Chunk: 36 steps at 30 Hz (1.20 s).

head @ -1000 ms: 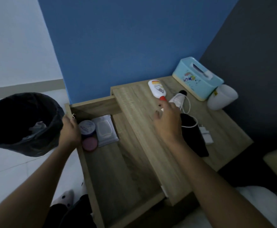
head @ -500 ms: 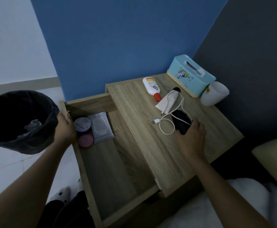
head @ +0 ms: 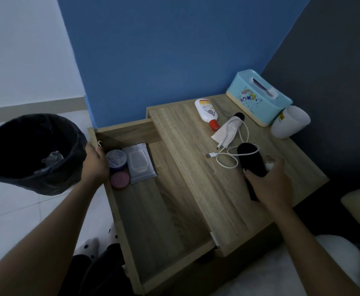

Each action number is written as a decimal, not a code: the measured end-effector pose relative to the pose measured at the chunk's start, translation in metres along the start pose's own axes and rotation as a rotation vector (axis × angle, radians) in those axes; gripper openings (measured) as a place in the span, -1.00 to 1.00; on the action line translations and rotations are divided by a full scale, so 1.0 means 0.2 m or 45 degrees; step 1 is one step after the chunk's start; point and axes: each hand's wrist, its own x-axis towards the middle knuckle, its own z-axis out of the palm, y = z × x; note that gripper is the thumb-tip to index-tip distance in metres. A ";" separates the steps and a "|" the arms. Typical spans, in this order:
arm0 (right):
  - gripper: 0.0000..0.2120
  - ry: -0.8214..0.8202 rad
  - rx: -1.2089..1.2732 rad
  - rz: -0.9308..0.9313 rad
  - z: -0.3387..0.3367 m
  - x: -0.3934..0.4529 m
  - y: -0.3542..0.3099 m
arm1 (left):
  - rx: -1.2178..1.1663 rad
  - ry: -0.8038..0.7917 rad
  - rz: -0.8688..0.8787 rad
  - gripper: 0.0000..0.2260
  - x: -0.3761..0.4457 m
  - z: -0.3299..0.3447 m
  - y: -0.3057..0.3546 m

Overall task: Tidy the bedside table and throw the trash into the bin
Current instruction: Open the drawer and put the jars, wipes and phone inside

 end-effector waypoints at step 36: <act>-0.39 -0.888 -0.009 -0.275 1.11 -0.73 -0.38 | -0.046 -0.004 0.046 -0.62 0.00 0.00 -0.01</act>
